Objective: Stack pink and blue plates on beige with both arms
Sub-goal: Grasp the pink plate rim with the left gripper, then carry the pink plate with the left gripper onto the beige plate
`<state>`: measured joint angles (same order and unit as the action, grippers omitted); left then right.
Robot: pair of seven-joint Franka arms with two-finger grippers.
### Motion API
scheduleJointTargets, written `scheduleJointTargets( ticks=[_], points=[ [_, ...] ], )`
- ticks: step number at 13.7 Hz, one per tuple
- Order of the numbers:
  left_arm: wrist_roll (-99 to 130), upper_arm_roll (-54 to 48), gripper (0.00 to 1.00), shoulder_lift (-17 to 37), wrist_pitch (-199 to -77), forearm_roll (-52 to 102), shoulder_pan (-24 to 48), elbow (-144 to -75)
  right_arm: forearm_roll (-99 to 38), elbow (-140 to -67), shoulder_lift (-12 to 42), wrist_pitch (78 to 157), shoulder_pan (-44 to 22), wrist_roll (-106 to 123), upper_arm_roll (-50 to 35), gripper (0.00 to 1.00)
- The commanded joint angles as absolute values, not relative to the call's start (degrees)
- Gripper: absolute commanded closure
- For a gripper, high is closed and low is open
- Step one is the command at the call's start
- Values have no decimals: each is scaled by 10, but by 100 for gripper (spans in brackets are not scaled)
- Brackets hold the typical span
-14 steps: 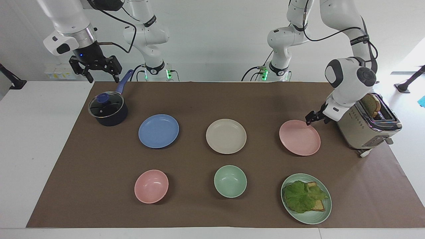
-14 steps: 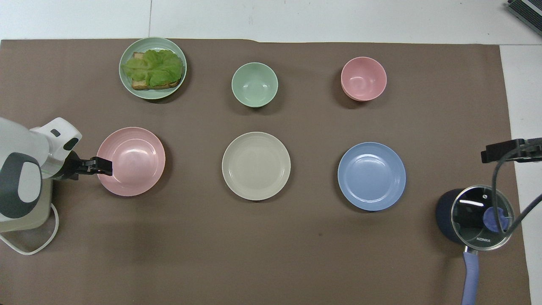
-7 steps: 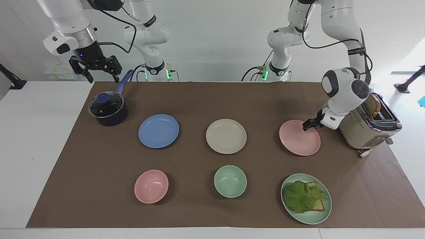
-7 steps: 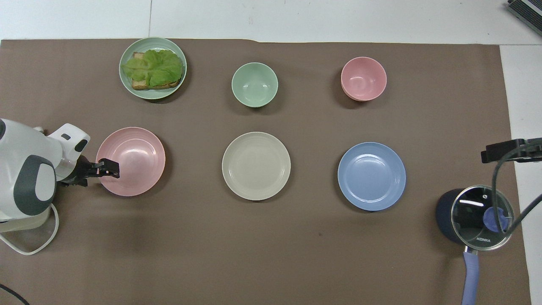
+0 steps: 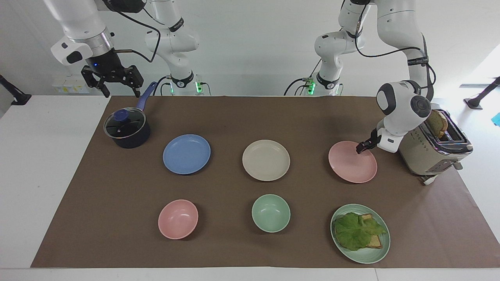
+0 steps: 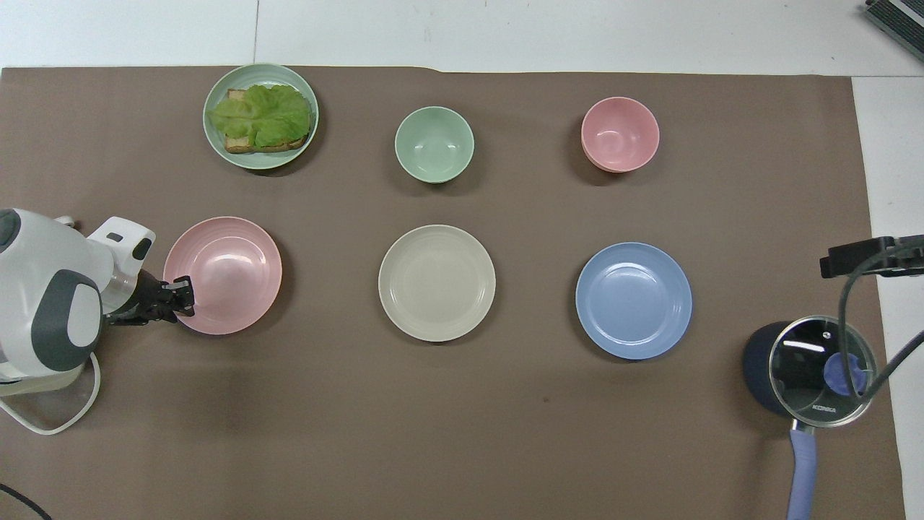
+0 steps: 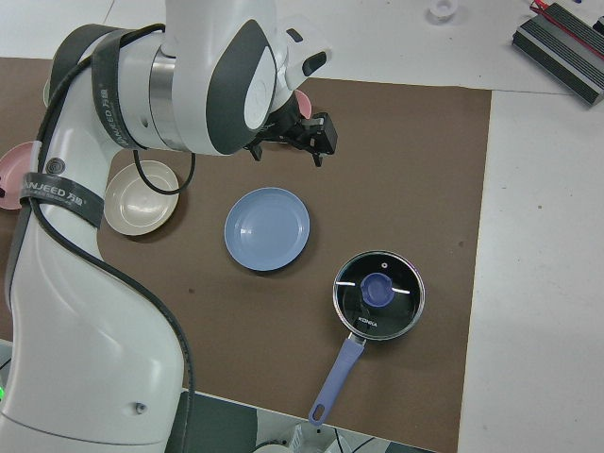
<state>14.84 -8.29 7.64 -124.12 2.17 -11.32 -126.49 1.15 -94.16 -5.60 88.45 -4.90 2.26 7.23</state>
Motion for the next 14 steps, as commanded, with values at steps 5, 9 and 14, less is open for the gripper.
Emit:
scheduleJointTargets(
  ticks=[5,9,14],
  points=[
    [153,-87,100,62,-1097,73,-105,-1157,2,-939,-60,876,-46,18,69,0],
    [152,-94,100,32,-1046,148,-76,-1125,3,-939,-60,877,-45,17,72,0],
    [154,-95,100,22,-1061,222,23,-1137,9,-947,-62,900,-48,23,69,0]
  ],
)
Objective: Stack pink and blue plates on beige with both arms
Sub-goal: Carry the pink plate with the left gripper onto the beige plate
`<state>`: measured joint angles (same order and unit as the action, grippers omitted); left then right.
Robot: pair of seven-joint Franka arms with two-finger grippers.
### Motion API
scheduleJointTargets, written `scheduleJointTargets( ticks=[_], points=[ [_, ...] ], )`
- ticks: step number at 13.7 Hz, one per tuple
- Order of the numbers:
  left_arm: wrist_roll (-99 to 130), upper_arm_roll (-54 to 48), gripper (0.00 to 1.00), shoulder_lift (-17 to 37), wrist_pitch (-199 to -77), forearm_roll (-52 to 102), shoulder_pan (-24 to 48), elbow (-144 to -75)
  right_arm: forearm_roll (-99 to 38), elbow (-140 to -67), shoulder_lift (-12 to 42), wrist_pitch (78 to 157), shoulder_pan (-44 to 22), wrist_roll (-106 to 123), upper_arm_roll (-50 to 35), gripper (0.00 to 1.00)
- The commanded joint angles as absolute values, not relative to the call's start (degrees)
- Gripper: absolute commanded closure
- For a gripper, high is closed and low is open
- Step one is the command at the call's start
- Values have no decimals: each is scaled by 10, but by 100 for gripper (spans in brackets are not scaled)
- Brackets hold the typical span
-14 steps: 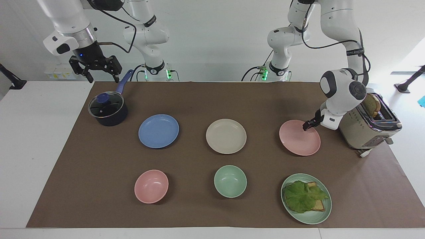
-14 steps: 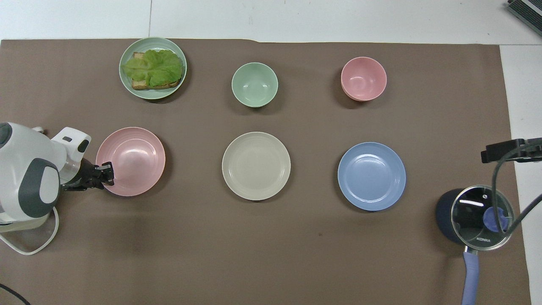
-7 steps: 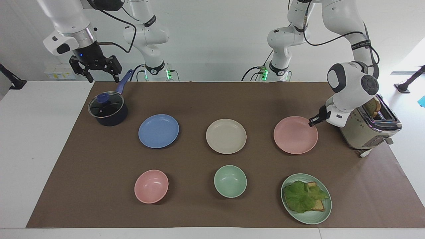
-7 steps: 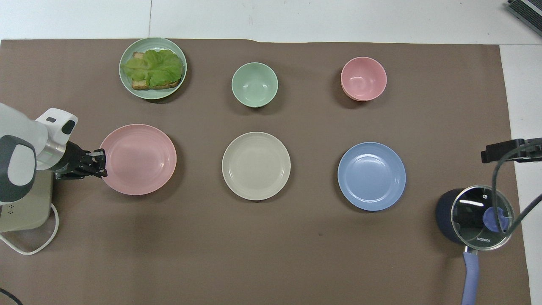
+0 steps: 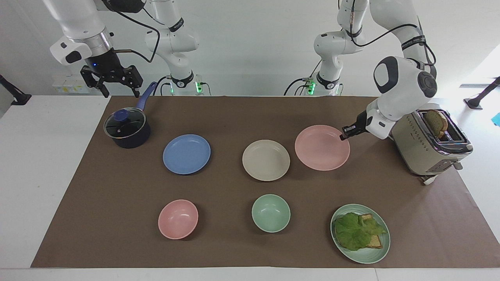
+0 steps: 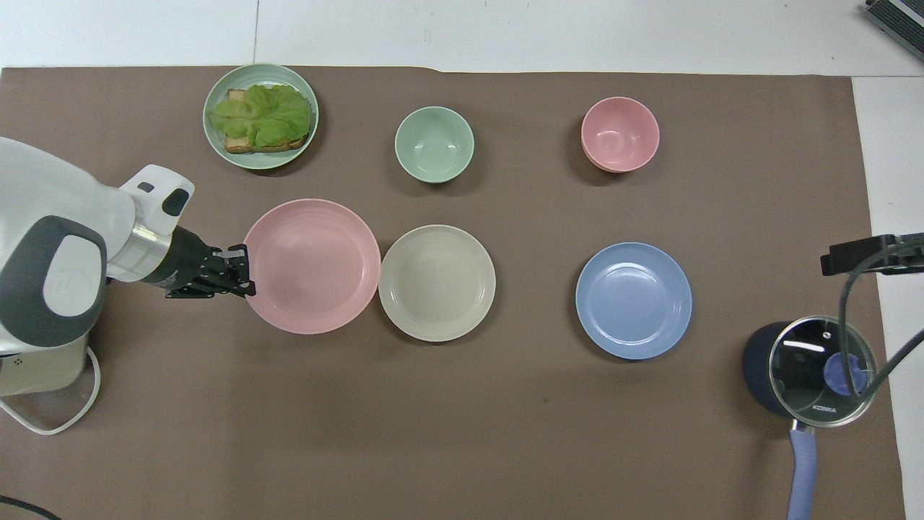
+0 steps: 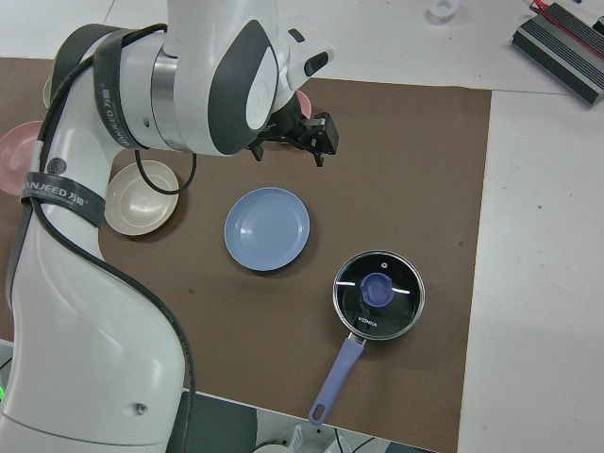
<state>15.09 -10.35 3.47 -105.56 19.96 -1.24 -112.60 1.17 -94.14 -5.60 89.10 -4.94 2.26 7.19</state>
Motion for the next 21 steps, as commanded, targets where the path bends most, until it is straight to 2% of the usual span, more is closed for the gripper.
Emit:
scheduleJointTargets(
  ticks=[1,7,10,12,20,21],
  points=[
    [155,-95,100,21,-1070,225,39,-1139,9,-947,-62,900,-47,23,69,0],
    [253,-93,100,52,-1226,235,180,-1179,8,-949,-64,899,-45,23,69,0],
    [259,-93,100,85,-1261,235,197,-1194,8,-949,-64,899,-44,23,69,0],
    [257,-93,100,84,-1306,235,198,-1222,7,-949,-64,899,-44,22,69,0],
    [248,-91,100,88,-1312,235,187,-1216,7,-949,-65,899,-44,22,69,0],
    [247,-91,91,88,-1312,234,185,-1216,7,-950,-65,899,-44,22,69,0]
  ],
)
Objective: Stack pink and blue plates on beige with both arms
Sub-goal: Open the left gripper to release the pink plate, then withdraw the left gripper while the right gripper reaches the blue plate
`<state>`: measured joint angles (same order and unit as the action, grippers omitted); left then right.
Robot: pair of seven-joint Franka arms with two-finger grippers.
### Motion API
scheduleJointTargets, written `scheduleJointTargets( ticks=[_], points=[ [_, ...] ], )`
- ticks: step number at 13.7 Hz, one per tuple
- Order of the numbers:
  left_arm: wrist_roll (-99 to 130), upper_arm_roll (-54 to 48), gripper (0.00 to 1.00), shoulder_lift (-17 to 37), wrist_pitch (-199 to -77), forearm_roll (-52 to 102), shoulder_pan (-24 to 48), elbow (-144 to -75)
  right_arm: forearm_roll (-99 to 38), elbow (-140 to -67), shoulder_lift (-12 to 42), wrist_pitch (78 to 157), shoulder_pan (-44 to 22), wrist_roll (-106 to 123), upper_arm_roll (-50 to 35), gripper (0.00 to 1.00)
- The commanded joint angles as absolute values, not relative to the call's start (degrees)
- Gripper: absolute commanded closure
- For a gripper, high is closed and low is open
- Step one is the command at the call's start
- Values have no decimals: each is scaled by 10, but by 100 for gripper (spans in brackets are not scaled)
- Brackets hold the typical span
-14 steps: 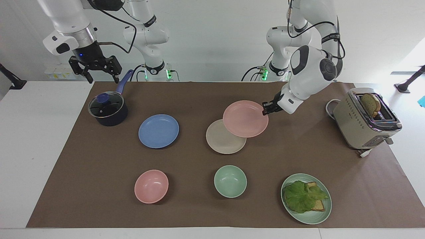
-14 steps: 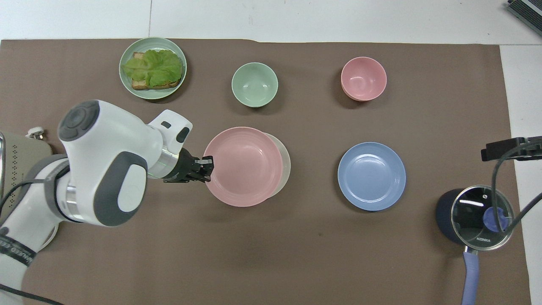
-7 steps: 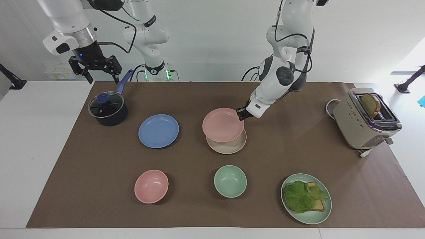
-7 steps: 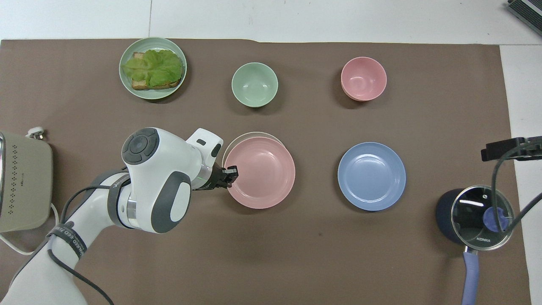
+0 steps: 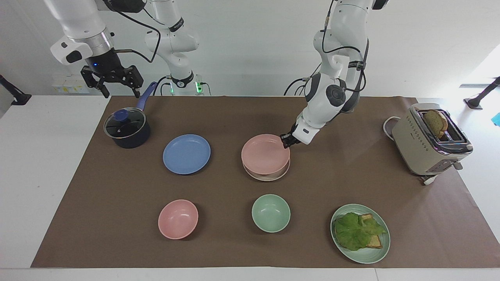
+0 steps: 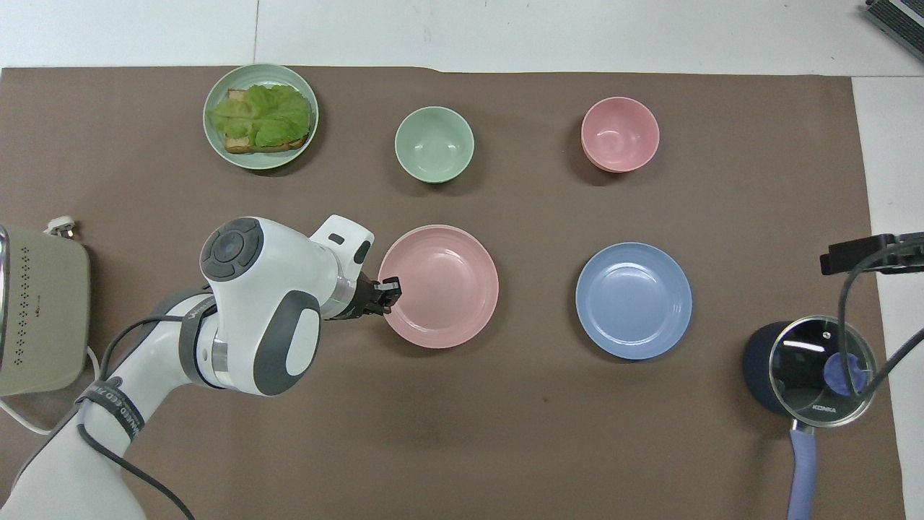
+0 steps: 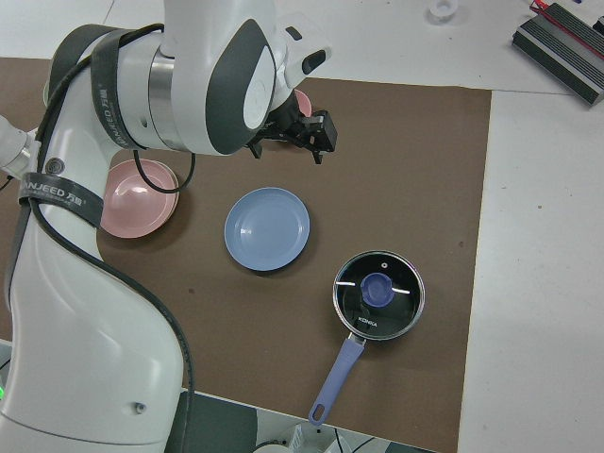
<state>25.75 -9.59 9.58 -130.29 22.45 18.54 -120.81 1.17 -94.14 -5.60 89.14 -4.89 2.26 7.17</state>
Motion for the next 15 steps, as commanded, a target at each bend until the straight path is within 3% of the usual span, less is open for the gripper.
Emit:
scheduleJointTargets(
  ticks=[1,2,3,8,15],
  points=[
    [244,-91,76,89,-1315,234,185,-1215,7,-950,-65,899,-44,22,69,0],
    [243,-91,16,89,-1315,232,185,-1211,7,-950,-65,899,-44,22,69,0],
    [245,-91,0,92,-1315,229,185,-1210,7,-950,-65,899,-44,22,69,0],
    [248,-88,0,91,-1282,215,152,-1178,1,-961,-69,908,-43,20,69,0],
    [237,-83,0,62,-1076,70,20,-1024,-6,-1054,-64,980,-64,27,69,0]
  ],
)
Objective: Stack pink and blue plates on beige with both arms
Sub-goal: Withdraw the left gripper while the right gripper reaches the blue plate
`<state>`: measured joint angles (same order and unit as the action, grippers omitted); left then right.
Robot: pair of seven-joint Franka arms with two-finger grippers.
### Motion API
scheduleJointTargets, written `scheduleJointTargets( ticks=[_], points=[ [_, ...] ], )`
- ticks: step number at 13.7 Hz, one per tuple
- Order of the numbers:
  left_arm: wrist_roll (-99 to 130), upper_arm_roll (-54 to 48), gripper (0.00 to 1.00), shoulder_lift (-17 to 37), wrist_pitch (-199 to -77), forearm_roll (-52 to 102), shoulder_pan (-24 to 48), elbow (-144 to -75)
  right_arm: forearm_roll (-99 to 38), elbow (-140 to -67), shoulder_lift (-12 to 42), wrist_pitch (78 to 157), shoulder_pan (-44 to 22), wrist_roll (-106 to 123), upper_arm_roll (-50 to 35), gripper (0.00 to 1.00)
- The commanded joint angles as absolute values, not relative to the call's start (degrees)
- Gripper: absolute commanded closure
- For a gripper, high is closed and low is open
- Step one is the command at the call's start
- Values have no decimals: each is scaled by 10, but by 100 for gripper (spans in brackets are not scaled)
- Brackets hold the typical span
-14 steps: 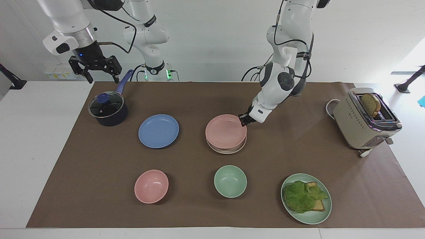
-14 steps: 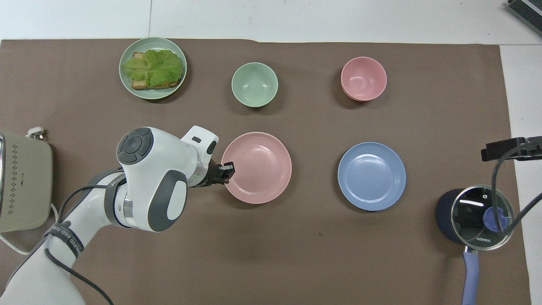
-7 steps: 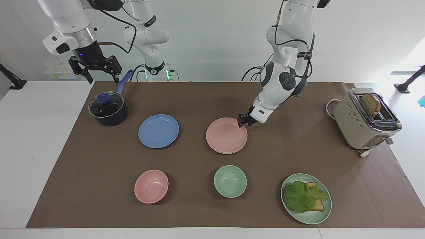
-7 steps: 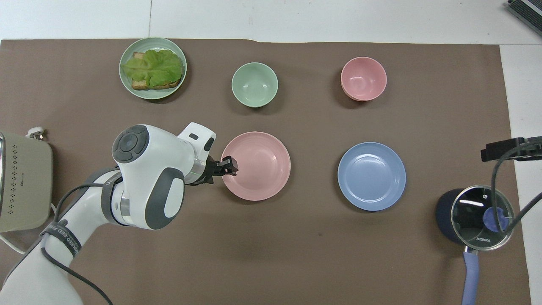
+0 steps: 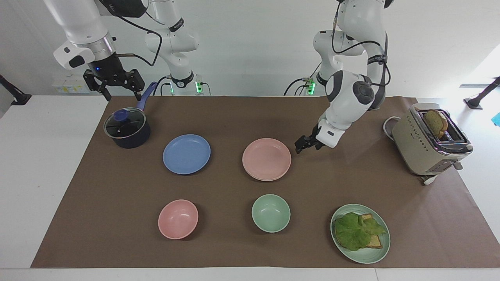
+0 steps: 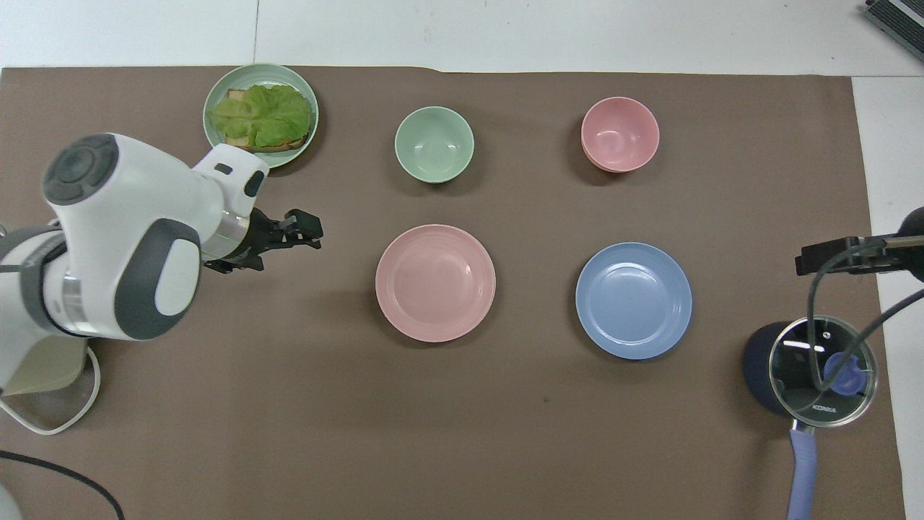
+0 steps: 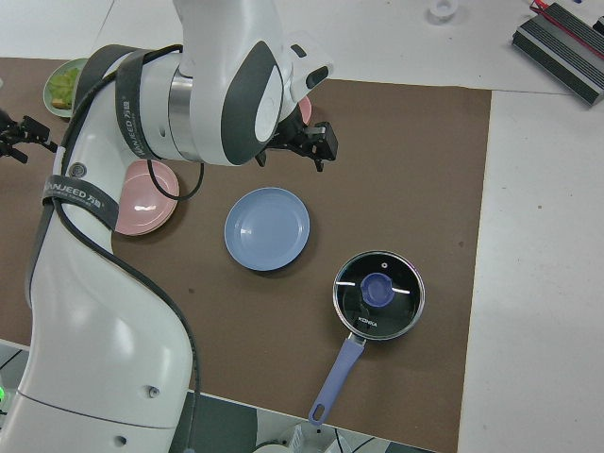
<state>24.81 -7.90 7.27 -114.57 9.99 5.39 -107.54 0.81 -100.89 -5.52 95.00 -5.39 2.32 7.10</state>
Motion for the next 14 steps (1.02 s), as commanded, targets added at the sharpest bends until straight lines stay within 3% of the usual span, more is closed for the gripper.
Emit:
scheduleJointTargets(
  ticks=[1,7,14],
  points=[
    [214,-83,0,62,-1043,52,6,-993,-14,-1076,-61,995,-65,37,69,0],
    [112,-77,0,60,-927,-36,-27,-884,-15,-1220,-15,1172,-66,77,69,0],
    [111,-75,0,11,-906,-31,-27,-876,-16,-1301,18,1261,-56,107,69,0]
  ],
)
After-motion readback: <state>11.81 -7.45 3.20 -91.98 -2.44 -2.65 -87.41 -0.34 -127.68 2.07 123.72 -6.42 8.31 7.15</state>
